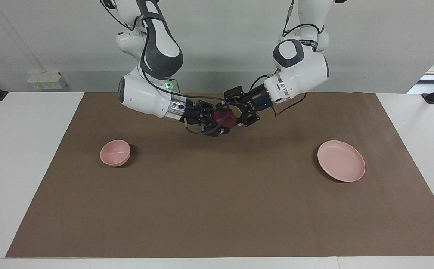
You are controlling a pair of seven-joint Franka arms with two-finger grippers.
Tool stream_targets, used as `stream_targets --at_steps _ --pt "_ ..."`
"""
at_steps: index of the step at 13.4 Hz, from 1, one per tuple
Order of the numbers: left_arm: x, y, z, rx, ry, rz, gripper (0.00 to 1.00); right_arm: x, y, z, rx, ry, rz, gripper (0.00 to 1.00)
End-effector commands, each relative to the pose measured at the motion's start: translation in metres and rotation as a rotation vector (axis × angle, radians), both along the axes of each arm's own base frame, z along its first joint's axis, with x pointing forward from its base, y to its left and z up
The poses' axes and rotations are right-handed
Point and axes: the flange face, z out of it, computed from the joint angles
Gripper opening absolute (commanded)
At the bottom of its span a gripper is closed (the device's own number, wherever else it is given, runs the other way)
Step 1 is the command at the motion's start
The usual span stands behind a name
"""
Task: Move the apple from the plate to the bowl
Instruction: 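Grasp the apple with the right gripper while the left gripper holds it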
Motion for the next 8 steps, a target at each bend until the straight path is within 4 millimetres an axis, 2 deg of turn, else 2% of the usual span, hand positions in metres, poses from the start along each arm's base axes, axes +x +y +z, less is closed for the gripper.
stream_targets --at_steps 1,5,8 --pt "0.005 0.007 0.006 0.086 -0.001 0.01 1.0 -0.009 -0.015 -0.006 -0.023 -0.045 0.035 0.0" --pt "0.011 0.017 0.013 0.219 -0.073 -0.022 1.0 -0.01 -0.024 -0.01 -0.043 -0.08 0.058 0.0" --pt "0.024 0.04 0.011 0.323 -0.124 -0.024 1.0 -0.006 -0.052 -0.023 -0.165 -0.171 0.15 0.0"
